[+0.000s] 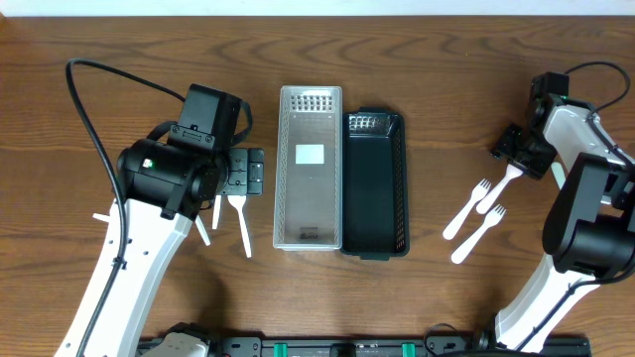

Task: Pack container
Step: 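Lower the right gripper onto the white spoon and grasp it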

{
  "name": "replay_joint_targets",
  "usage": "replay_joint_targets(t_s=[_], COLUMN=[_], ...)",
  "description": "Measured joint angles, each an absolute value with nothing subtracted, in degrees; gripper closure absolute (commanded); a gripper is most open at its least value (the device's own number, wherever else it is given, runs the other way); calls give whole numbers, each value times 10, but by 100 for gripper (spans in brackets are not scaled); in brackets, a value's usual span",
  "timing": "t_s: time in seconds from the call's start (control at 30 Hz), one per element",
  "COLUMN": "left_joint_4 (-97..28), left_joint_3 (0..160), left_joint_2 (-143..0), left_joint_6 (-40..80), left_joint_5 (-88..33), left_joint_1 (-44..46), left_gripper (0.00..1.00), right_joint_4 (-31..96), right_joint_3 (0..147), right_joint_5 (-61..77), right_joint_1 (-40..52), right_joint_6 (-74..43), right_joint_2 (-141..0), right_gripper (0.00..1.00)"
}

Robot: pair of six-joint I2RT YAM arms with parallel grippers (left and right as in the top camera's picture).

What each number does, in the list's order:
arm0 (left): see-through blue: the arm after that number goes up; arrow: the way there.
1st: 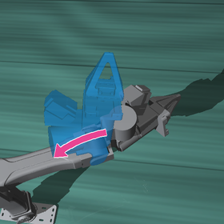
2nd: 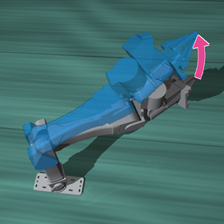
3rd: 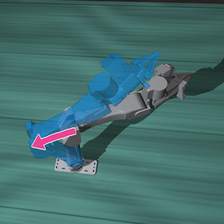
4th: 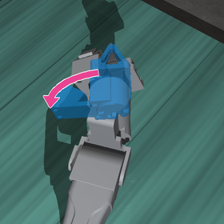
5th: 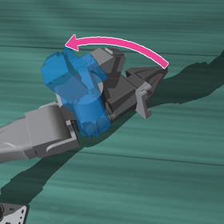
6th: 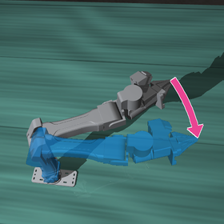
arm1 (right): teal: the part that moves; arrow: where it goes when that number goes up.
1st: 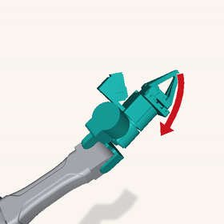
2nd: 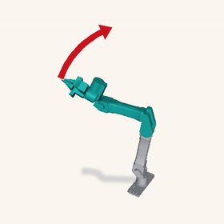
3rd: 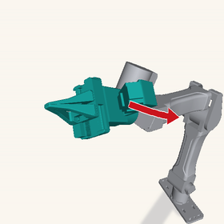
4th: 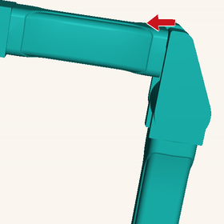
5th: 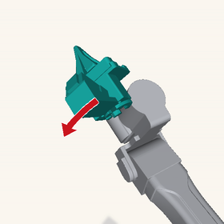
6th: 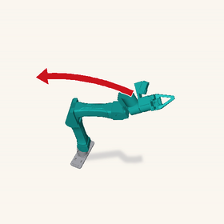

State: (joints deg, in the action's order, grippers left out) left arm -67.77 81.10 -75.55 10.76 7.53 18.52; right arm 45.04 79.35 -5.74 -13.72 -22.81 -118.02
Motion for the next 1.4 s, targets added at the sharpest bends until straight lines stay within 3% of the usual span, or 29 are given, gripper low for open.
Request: replay_joint_targets(t_s=[0.17, 0.6, 0.77, 1.4], left_joint_4=[-678, -680, -680, -680], left_joint_3=[811, 811, 811, 811], left_joint_2=[-755, -755, -755, -755], left_joint_6=[108, 108, 108, 108], left_joint_5=[75, 75, 75, 75], left_joint_1=[185, 185, 185, 185], left_gripper=[2, 2, 2, 2], right_joint_4=[438, 438, 438, 550], right_joint_3=[779, 778, 778, 835], right_joint_5=[-57, -41, -41, -50], right_joint_1=[-137, -137, -137, -110], right_joint_6=[-228, -229, -230, -202], right_joint_2=[-1172, -1172, -1171, -1116], right_gripper=[38, 71, 76, 81])
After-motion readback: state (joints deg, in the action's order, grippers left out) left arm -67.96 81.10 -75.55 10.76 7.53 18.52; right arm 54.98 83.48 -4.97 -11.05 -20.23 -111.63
